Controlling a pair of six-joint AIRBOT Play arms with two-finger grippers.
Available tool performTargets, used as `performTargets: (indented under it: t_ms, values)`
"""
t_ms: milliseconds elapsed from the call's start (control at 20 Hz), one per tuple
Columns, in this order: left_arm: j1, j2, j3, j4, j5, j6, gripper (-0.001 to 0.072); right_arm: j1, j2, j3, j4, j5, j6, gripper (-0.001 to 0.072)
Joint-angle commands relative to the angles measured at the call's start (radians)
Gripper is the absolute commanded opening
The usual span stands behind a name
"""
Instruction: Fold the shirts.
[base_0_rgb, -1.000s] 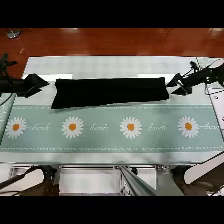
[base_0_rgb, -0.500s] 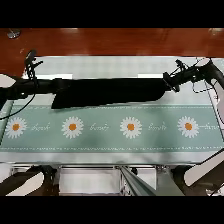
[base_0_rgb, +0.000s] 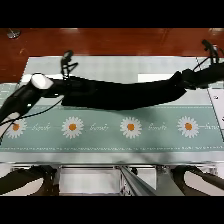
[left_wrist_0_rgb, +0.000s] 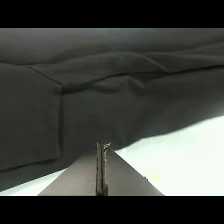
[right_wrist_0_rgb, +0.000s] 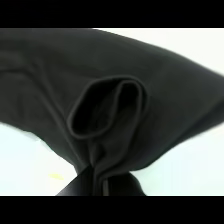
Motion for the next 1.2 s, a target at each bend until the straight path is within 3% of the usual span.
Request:
performTargets:
  t_ms: [0,300,450,700,850,1050,1150]
  values:
    - [-0.191,-0.174,0.159,0.175,0.019,-0.172,0.0015,0.000,0.302,-0.198,-0.021,-0.023,0.053,0.0028]
    - [-0.406,-0.576,0.611,0.182,-0.075,-0.315,0.0015,0.000,0.465,-0.244,-0.018,0.033,0.106,0.0028]
    - [-0.505,-0.687,0.729,0.151,-0.172,-0.316,0.0016,0.003,0.463,-0.243,-0.012,0.013,0.111,0.0029]
    - [-0.596,-0.713,0.732,0.105,-0.204,-0.280,0.0016,0.094,0.443,-0.243,0.001,-0.061,0.130,0.0029]
    - [-0.488,-0.683,0.732,0.116,-0.274,-0.278,0.0017,0.164,0.406,-0.243,0.001,-0.064,0.142,0.0029]
    - [-0.203,-0.583,0.731,0.222,-0.414,-0.370,0.0016,0.266,0.360,-0.239,0.007,-0.095,0.175,0.0029]
    - [-0.062,-0.494,0.731,0.269,-0.482,-0.369,0.0016,0.330,0.303,-0.207,0.007,-0.117,0.183,0.0029]
